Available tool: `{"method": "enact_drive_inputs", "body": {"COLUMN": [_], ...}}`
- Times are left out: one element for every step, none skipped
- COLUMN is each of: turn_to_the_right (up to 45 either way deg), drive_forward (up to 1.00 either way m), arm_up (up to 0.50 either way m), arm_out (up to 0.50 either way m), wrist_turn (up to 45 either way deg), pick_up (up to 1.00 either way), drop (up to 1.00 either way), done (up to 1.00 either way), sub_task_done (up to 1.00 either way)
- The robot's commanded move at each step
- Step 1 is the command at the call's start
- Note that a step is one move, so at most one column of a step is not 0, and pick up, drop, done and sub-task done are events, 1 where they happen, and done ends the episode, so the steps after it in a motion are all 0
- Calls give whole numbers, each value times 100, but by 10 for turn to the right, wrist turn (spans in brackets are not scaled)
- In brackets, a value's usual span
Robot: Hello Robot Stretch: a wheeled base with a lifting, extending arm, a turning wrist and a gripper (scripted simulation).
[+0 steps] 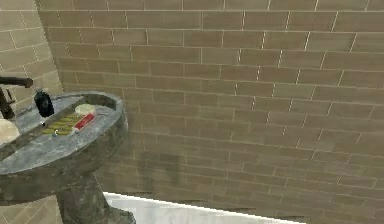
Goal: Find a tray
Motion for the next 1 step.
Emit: {"method": "enact_drive_inputs", "body": {"turn_to_the_right": [0], "drive_forward": [20], "arm_up": [0], "arm_out": [0], "wrist_turn": [0], "pick_up": [0], "drop": [0], "done": [0], "sub_task_done": [0]}}
